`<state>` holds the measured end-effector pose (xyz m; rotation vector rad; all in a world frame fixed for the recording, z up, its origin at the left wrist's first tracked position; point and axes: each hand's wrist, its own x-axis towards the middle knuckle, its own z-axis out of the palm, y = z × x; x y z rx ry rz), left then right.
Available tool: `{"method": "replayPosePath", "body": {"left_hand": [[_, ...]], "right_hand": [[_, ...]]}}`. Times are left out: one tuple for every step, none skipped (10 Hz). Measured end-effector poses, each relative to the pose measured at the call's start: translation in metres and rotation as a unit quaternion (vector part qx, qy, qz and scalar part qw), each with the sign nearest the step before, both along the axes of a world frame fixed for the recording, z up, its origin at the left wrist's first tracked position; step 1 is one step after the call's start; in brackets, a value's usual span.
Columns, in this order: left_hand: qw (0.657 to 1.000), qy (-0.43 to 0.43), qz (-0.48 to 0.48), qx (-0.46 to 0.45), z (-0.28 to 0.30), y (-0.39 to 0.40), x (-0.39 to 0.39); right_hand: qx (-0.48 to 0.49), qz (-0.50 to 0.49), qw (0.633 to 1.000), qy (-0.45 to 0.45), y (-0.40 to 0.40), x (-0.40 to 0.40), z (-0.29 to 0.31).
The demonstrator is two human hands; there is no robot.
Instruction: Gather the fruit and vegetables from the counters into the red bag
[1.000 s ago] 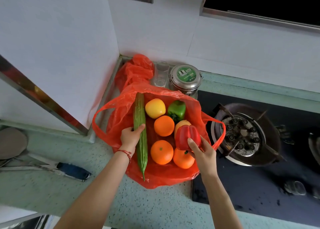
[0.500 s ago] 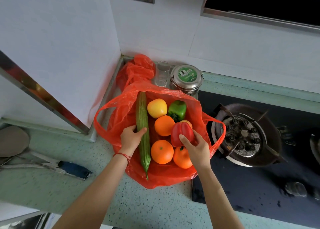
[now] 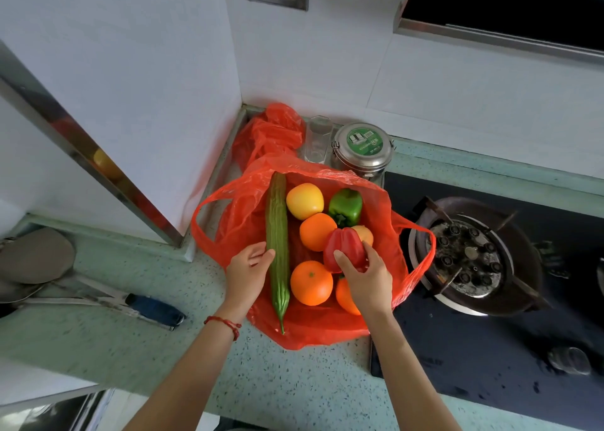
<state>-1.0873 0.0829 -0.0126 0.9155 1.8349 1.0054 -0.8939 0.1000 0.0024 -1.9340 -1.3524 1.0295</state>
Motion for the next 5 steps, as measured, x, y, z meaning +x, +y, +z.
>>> {"method": "replayPosePath", "body": {"left_hand": [[1.000, -0.012, 0.000, -0.004, 0.000, -0.006, 0.001], [1.000, -0.016, -0.005, 0.002, 0.001, -0.010, 0.002], [1.000, -0.022, -0.013, 0.005, 0.006, -0.012, 0.003], [0.999, -0.029, -0.024, 0.014, 0.009, -0.015, 0.003], [0.999, -0.039, -0.032, 0.016, 0.013, -0.017, 0.002]], "right_hand": [[-0.002, 0.010, 1.000, -0.011, -0.004, -0.003, 0.001], [-0.003, 0.023, 0.999, -0.026, -0.008, -0.004, -0.001], [-0.008, 0.020, 0.999, -0.030, -0.011, -0.004, 0.001], [0.007, 0.016, 0.999, -0.034, -0.014, -0.001, 0.002], [0.016, 0.001, 1.000, -0.021, -0.019, 0.000, 0.007]]}}
